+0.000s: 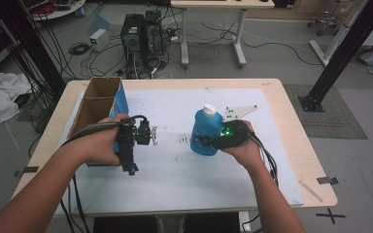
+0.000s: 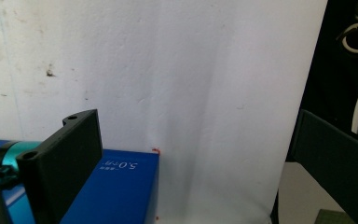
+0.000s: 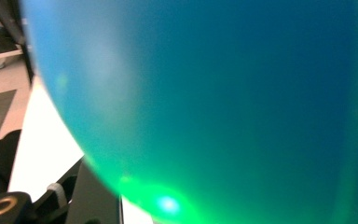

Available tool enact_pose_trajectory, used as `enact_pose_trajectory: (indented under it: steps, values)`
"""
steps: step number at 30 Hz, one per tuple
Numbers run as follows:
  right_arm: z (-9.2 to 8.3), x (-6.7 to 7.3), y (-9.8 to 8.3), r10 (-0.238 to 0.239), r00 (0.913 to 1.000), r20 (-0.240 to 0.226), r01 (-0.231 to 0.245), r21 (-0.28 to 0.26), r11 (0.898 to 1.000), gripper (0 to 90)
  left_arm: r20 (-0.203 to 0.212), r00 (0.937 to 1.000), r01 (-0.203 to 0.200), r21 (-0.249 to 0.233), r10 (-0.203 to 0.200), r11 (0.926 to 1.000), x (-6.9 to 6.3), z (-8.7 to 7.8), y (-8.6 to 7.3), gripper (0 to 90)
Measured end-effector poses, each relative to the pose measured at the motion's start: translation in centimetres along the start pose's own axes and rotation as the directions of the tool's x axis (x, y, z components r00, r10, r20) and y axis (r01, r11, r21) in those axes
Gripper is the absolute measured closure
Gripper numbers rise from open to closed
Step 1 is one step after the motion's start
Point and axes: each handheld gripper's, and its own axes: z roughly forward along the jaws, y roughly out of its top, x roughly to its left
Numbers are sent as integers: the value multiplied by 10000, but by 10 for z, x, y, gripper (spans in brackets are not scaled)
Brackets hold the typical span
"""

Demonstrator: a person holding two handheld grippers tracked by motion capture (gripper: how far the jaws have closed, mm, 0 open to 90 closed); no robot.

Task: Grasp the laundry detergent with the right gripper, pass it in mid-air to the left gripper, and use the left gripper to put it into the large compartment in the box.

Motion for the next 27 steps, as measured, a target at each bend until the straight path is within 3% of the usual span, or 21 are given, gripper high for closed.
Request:
enact_pose_trajectory:
  steps: [10, 27]
  values:
    - [15, 32, 21, -890, 9899, -1101, 922, 242, 9955, 455, -51, 10000, 29, -113, -30, 9999, 6, -16, 1, 17]
    - [36, 61, 29, -1693, 9612, -2177, 1835, 465, 9819, 457, -126, 9996, -266, -361, 262, 9990, 6, -40, 9, 17]
